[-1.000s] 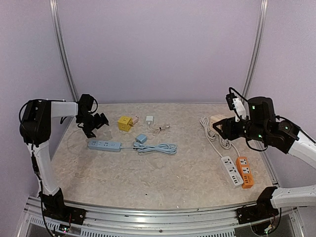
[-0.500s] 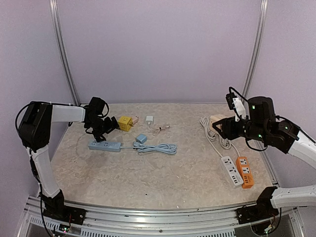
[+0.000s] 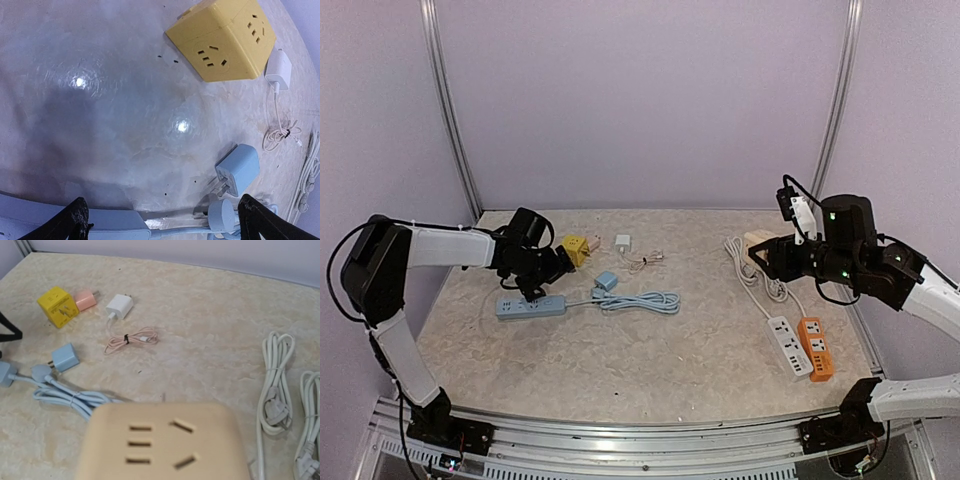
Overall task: Insert the plug
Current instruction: Move the socket to the center of the board.
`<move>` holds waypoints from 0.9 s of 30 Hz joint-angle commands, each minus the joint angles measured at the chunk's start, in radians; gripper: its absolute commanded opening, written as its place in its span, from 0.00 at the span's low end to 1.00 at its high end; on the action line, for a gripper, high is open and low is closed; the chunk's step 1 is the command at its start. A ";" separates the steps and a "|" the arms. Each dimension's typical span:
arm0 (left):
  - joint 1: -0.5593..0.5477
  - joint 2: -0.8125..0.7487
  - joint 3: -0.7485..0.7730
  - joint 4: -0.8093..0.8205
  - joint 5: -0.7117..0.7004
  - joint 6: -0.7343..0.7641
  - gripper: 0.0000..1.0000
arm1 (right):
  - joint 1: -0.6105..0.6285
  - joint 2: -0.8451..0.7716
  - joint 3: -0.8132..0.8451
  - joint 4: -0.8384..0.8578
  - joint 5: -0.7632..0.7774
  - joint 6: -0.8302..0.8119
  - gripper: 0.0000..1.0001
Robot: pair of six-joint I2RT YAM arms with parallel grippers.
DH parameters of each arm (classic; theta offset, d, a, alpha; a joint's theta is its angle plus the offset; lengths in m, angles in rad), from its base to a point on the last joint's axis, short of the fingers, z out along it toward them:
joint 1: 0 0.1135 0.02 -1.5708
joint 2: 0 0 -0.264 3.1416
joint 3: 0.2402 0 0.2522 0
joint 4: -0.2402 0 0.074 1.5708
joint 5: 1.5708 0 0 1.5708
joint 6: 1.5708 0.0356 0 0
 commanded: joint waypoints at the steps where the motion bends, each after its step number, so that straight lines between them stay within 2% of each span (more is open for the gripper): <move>1: -0.044 -0.030 -0.072 -0.188 0.076 -0.101 0.99 | -0.011 0.006 0.006 0.033 -0.005 0.005 0.00; 13: -0.129 -0.026 -0.082 -0.116 0.166 -0.114 0.99 | -0.009 0.026 0.038 0.020 -0.016 0.003 0.00; 27: -0.236 0.009 -0.066 -0.066 0.202 -0.141 0.99 | -0.010 0.032 0.034 0.029 -0.027 0.021 0.00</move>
